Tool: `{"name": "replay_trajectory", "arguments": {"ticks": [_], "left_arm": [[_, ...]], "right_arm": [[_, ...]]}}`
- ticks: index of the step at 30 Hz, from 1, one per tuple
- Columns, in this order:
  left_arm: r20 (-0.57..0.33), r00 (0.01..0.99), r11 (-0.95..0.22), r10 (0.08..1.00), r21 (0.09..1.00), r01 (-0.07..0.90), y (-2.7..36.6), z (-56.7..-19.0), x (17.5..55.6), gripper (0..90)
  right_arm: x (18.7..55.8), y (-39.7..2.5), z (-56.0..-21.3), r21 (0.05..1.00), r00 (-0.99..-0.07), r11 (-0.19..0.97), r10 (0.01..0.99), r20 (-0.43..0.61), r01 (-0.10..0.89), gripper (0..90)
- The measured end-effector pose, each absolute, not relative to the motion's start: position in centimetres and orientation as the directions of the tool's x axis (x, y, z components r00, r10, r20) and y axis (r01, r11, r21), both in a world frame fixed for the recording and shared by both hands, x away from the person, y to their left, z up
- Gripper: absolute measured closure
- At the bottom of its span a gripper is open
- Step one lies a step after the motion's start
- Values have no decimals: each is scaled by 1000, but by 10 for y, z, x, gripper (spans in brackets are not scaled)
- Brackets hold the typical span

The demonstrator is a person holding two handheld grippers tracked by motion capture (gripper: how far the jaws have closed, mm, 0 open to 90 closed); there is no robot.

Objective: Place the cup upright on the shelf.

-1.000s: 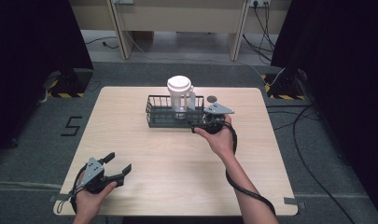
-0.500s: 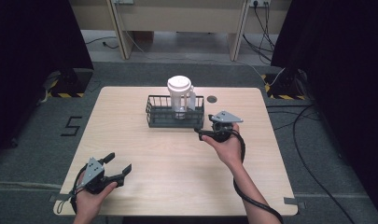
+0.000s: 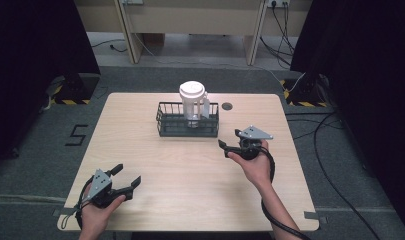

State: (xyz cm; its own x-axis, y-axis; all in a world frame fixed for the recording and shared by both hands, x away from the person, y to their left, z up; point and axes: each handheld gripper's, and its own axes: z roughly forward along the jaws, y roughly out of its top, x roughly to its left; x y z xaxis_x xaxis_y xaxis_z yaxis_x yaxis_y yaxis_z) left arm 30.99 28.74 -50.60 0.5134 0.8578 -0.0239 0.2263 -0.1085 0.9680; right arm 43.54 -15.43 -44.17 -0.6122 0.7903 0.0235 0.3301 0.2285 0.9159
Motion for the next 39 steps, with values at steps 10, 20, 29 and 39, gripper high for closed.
{"name": "replay_trajectory", "arguments": {"ticks": [10,20,29,39], "left_arm": [[-25,512,-107,859,968,227,288,-506,309,166],[-23,512,-108,859,968,226,287,-506,309,167],[-21,512,-112,859,967,227,287,-506,309,167],[-21,511,-113,859,967,228,288,-506,308,167]], "right_arm": [[424,-165,-446,912,-605,235,796,17,335,229],[411,-186,-453,907,-579,233,815,15,351,228],[401,-200,-459,907,-560,219,829,22,360,226],[388,-217,-465,905,-517,186,855,43,383,225]]}}
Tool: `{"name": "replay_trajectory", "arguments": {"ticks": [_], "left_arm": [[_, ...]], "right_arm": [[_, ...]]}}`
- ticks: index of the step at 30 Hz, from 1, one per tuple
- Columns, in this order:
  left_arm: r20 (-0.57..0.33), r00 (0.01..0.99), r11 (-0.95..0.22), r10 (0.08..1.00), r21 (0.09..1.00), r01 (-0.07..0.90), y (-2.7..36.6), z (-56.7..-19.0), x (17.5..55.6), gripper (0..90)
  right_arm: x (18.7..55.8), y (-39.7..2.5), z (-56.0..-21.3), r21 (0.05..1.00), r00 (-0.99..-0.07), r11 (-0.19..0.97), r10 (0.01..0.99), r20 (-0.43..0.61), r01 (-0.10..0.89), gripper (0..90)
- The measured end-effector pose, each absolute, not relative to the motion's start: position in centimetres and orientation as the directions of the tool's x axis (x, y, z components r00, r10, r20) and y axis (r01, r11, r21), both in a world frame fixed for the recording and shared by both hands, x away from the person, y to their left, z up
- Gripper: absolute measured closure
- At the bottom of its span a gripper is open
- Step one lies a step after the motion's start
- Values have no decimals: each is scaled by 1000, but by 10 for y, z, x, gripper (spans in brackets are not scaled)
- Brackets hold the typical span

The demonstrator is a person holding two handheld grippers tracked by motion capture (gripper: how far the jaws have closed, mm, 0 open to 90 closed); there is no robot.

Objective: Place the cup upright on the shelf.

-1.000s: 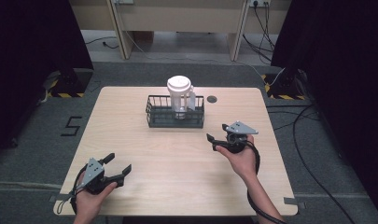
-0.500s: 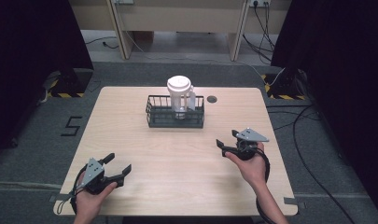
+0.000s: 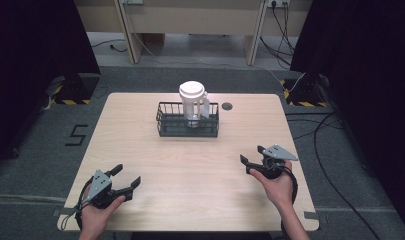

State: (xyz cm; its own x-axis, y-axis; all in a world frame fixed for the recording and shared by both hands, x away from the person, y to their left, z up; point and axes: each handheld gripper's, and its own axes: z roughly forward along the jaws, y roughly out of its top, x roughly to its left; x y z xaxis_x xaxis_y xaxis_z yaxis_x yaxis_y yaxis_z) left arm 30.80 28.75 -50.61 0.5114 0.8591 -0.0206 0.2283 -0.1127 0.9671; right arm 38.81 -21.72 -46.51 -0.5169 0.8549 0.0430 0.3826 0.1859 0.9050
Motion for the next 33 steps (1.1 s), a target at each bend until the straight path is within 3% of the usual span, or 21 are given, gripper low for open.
{"name": "replay_trajectory", "arguments": {"ticks": [33], "left_arm": [[-26,510,-108,860,967,231,285,-507,307,164]], "right_arm": [[346,-274,-495,901,-396,102,914,82,422,228]]}}
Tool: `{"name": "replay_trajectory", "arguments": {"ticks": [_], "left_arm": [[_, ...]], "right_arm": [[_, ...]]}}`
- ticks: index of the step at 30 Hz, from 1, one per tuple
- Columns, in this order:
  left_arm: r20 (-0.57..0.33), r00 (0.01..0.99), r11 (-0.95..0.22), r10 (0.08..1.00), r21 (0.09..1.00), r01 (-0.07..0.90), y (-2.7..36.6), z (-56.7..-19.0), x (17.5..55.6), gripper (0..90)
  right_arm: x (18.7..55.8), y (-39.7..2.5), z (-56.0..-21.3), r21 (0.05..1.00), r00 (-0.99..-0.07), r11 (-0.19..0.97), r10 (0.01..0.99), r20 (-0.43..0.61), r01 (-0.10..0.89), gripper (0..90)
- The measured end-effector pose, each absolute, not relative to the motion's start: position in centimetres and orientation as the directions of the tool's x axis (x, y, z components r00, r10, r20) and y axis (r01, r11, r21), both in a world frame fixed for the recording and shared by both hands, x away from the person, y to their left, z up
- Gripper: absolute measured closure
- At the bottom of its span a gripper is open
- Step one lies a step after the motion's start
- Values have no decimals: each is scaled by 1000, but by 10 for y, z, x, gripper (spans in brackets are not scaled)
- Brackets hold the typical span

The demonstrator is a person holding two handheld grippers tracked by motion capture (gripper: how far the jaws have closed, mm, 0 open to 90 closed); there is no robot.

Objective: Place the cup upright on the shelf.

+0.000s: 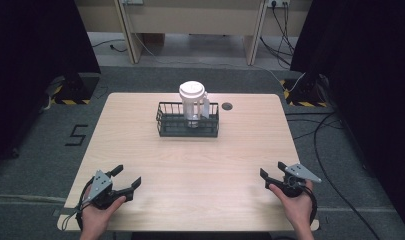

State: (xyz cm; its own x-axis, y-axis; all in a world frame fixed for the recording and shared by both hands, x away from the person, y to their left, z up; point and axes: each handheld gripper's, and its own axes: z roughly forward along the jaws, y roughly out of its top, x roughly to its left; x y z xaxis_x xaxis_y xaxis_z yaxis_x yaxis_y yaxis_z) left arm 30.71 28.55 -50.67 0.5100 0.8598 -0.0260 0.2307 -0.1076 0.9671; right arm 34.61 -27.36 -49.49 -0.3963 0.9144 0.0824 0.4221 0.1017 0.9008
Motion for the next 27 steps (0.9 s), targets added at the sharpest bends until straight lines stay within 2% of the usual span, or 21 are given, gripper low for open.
{"name": "replay_trajectory", "arguments": {"ticks": [14,27], "left_arm": [[-25,506,-108,862,966,233,286,-507,307,164],[-23,507,-110,861,967,231,286,-507,307,164]], "right_arm": [[334,-295,-506,903,-352,78,932,84,423,228],[330,-297,-507,918,-331,38,938,103,395,221]]}}
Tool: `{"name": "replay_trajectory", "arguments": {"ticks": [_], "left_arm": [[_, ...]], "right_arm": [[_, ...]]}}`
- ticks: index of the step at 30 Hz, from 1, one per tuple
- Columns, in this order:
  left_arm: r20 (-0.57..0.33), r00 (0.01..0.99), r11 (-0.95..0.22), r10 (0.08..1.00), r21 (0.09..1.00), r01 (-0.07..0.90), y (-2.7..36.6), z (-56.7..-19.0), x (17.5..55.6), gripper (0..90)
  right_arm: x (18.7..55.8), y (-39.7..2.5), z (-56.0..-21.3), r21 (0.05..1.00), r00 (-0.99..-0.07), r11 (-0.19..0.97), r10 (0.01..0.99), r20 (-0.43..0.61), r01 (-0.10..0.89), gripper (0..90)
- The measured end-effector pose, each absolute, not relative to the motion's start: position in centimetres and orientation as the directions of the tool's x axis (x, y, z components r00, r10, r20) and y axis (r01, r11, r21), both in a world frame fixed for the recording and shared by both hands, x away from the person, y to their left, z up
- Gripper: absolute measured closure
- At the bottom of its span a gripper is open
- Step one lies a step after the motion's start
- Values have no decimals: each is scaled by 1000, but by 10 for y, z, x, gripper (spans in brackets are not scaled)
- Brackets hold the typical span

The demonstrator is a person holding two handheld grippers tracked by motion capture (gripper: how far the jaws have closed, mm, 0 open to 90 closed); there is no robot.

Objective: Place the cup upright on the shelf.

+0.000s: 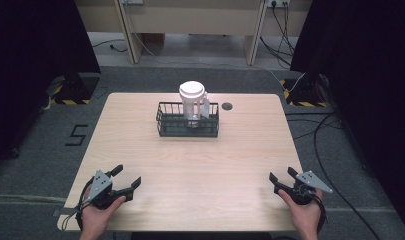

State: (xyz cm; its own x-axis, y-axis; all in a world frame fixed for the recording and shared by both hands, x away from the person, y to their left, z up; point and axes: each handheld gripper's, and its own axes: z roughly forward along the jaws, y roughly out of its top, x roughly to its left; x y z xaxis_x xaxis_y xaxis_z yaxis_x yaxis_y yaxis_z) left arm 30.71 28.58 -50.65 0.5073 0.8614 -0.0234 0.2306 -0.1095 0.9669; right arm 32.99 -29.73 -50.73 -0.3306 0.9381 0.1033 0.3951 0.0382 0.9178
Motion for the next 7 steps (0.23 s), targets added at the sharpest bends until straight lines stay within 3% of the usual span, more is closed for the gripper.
{"name": "replay_trajectory", "arguments": {"ticks": [7], "left_arm": [[-21,508,-110,861,968,226,286,-506,307,165]], "right_arm": [[327,-298,-509,920,-323,34,941,103,392,218]]}}
